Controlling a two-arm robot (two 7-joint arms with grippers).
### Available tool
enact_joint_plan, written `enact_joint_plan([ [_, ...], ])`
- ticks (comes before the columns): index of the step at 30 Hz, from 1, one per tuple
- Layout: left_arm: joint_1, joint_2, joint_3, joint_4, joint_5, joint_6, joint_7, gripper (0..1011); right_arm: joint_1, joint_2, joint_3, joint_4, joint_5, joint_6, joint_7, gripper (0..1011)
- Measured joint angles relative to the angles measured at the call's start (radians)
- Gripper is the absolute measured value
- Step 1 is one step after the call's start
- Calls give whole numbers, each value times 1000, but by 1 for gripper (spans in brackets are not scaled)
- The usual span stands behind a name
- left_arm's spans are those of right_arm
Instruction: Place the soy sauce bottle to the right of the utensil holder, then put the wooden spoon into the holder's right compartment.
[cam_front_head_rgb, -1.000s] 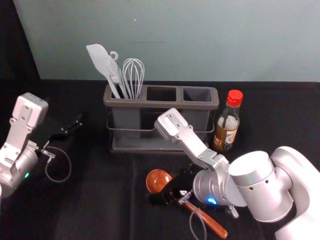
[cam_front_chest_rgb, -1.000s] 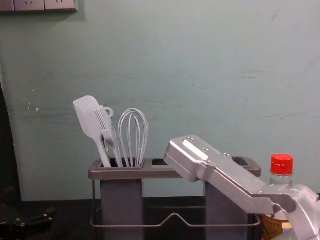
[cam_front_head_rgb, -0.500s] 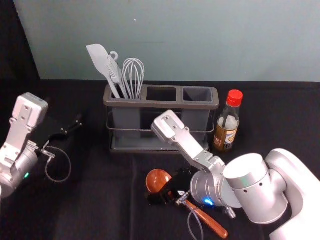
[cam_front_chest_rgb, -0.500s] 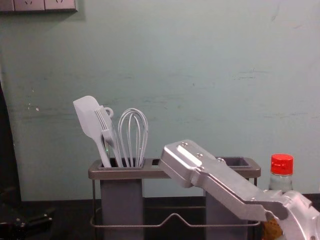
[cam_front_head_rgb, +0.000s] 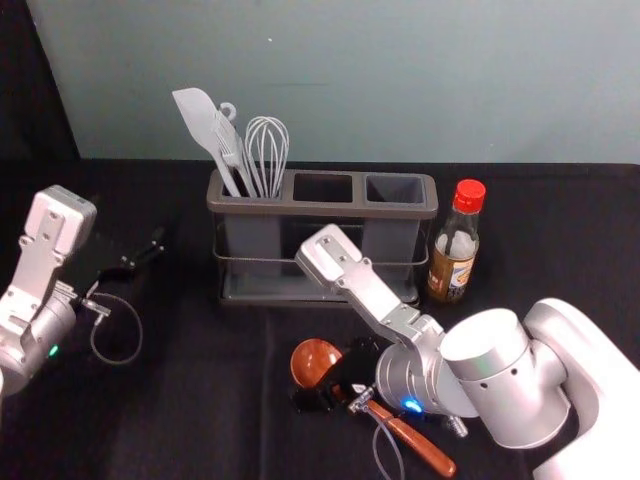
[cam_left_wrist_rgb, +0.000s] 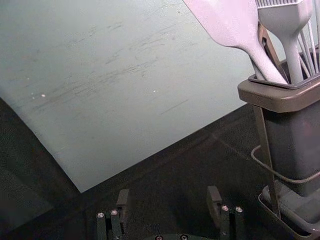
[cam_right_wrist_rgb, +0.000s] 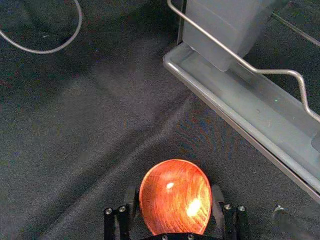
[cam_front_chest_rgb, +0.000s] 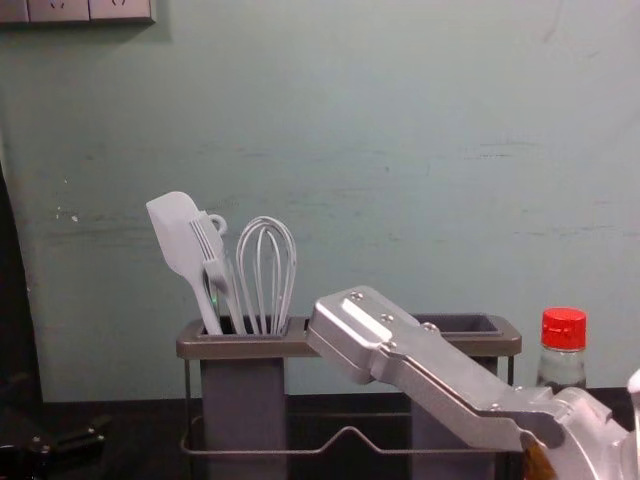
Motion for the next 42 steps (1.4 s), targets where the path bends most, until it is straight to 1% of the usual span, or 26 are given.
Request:
enact_joint_plan([
  [1, 0, 0, 0, 0, 0, 0, 0, 1000, 0, 0, 0, 0, -2, 0, 1, 927],
  [2, 0, 0, 0, 0, 0, 0, 0, 1000, 0, 0, 0, -1, -5, 1, 2, 875],
  [3, 0, 0, 0, 0, 0, 0, 0, 1000, 0, 0, 0, -4, -9, 3, 3, 875],
  [4, 0, 0, 0, 0, 0, 0, 0, 1000, -1, 0, 0, -7, -11, 4, 4, 848],
  [7, 0, 0, 0, 0, 0, 0, 0, 1000, -7, 2, 5, -20, -15, 7, 6, 837],
  [11, 0, 0, 0, 0, 0, 0, 0, 1000, -25, 11, 26, -62, -19, 10, 16, 837],
  [15, 0, 0, 0, 0, 0, 0, 0, 1000, -50, 26, 55, -113, -16, 9, 26, 837],
  [16, 0, 0, 0, 0, 0, 0, 0, 1000, -62, 31, 69, -135, -13, 6, 30, 837],
  [18, 0, 0, 0, 0, 0, 0, 0, 1000, -74, 37, 84, -156, -9, 3, 35, 836],
  [19, 0, 0, 0, 0, 0, 0, 0, 1000, -87, 42, 102, -180, -4, -3, 40, 836],
  [20, 0, 0, 0, 0, 0, 0, 0, 1000, -87, 42, 102, -180, -4, -3, 40, 836],
  [21, 0, 0, 0, 0, 0, 0, 0, 1000, -103, 48, 122, -205, 2, -10, 44, 837],
  [22, 0, 0, 0, 0, 0, 0, 0, 1000, -110, 50, 131, -217, 4, -15, 45, 837],
  [23, 0, 0, 0, 0, 0, 0, 0, 1000, -126, 54, 148, -239, 9, -25, 47, 837],
  [26, 0, 0, 0, 0, 0, 0, 0, 1000, -155, 60, 179, -280, 17, -54, 49, 837],
  [27, 0, 0, 0, 0, 0, 0, 0, 1000, -173, 63, 196, -303, 20, -73, 49, 836],
  [29, 0, 0, 0, 0, 0, 0, 0, 1000, -192, 67, 213, -328, 25, -98, 49, 837],
  [30, 0, 0, 0, 0, 0, 0, 0, 1000, -211, 70, 230, -349, 30, -126, 45, 837],
  [32, 0, 0, 0, 0, 0, 0, 0, 1000, -229, 72, 244, -368, 36, -159, 39, 837],
  [33, 0, 0, 0, 0, 0, 0, 0, 1001, -250, 73, 261, -387, 43, -193, 30, 837],
  [35, 0, 0, 0, 0, 0, 0, 0, 1000, -266, 74, 273, -399, 51, -226, 22, 836],
  [38, 0, 0, 0, 0, 0, 0, 0, 1000, -304, 73, 302, -423, 71, -310, 2, 837],
  [39, 0, 0, 0, 0, 0, 0, 0, 1000, -324, 71, 316, -433, 81, -357, -8, 837],
  [40, 0, 0, 0, 0, 0, 0, 0, 1000, -324, 71, 316, -433, 81, -357, -8, 837],
  [41, 0, 0, 0, 0, 0, 0, 0, 1000, -353, 67, 336, -447, 97, -426, -22, 837],
  [42, 0, 0, 0, 0, 0, 0, 0, 1000, -361, 67, 342, -451, 101, -448, -29, 837],
])
